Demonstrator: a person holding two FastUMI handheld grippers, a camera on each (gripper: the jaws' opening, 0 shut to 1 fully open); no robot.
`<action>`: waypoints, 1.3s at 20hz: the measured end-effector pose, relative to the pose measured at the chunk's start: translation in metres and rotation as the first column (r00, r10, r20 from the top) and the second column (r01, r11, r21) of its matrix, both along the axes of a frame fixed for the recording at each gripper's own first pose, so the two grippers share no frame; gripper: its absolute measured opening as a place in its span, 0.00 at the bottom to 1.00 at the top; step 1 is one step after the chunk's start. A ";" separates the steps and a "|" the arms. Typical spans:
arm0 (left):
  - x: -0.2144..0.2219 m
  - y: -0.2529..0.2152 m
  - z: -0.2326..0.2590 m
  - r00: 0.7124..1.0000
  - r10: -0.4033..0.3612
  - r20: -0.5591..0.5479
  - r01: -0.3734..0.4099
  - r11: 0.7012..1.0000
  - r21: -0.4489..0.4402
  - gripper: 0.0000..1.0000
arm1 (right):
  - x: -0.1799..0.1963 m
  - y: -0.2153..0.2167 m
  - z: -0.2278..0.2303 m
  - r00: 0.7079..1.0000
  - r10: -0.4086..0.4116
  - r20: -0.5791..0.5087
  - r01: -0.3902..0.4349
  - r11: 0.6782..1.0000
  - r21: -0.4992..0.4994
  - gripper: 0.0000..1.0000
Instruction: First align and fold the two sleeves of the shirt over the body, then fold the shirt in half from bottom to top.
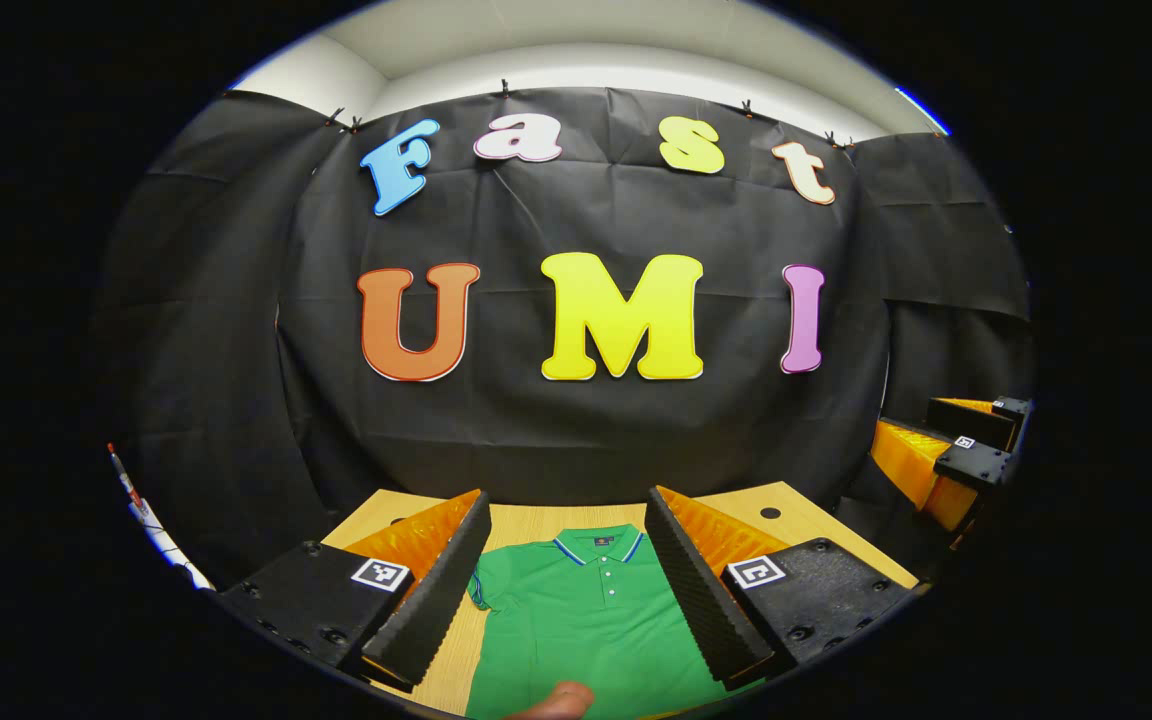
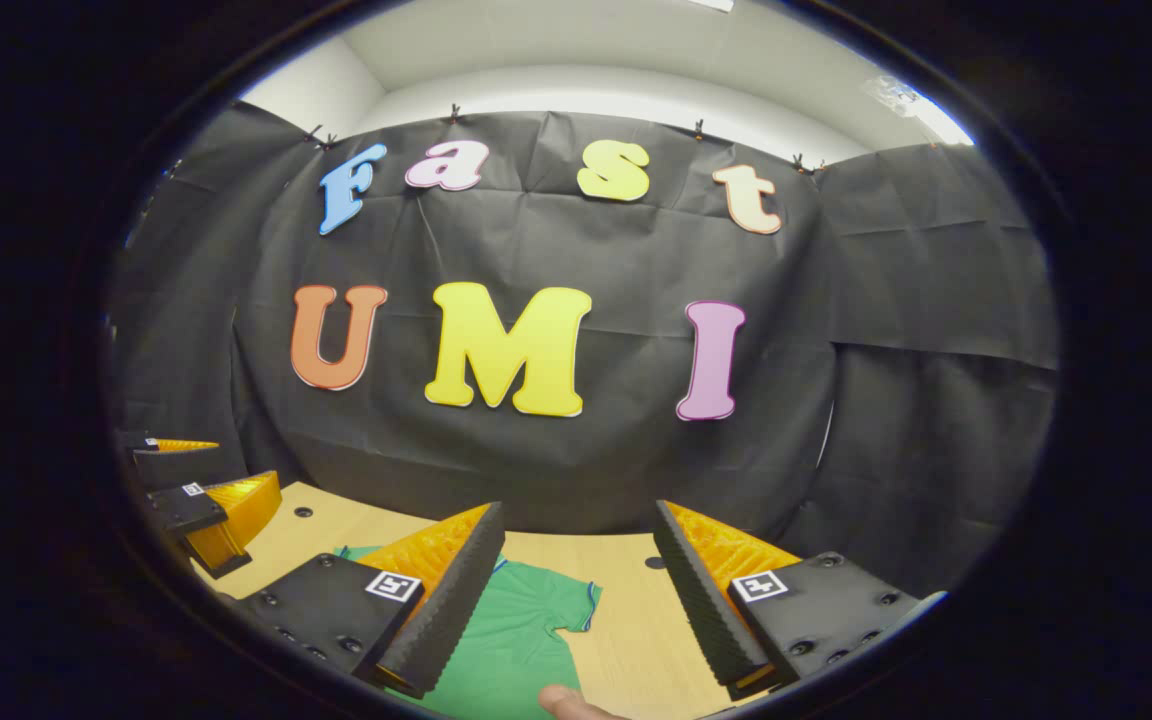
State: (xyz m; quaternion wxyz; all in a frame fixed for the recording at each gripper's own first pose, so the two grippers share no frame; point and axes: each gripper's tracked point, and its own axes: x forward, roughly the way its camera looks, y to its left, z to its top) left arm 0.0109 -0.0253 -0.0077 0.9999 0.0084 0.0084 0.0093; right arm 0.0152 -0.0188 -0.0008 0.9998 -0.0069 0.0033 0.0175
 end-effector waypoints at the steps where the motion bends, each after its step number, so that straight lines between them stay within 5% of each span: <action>1: 0.000 -0.001 -0.001 1.000 0.002 -0.003 -0.002 1.000 0.000 1.00 | 0.000 -0.003 -0.002 1.000 0.000 -0.003 0.000 1.000 -0.001 0.96; 14: 0.009 -0.005 -0.007 0.999 0.039 -0.017 -0.039 0.999 0.016 0.99 | 0.030 -0.006 -0.028 0.996 0.037 -0.081 -0.037 0.999 0.001 0.96; 20: 0.015 -0.006 -0.006 0.999 0.051 -0.008 -0.051 0.998 0.023 0.99 | 0.087 -0.022 -0.079 0.984 0.003 -0.179 -0.006 1.000 -0.019 0.96; 26: 0.020 -0.014 0.005 0.998 0.051 0.033 -0.053 0.997 0.051 0.99 | 0.159 -0.024 -0.164 0.933 -0.010 -0.361 0.009 1.000 -0.005 0.96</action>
